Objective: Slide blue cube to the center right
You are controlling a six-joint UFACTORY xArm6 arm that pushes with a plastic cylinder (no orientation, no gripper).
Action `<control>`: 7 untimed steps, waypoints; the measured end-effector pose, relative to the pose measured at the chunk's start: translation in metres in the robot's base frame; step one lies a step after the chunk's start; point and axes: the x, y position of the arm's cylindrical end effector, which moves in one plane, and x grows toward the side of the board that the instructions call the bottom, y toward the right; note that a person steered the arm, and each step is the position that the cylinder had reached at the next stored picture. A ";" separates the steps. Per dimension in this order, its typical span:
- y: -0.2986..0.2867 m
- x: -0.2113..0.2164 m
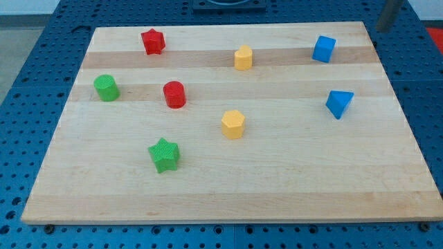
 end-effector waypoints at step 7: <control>-0.139 0.022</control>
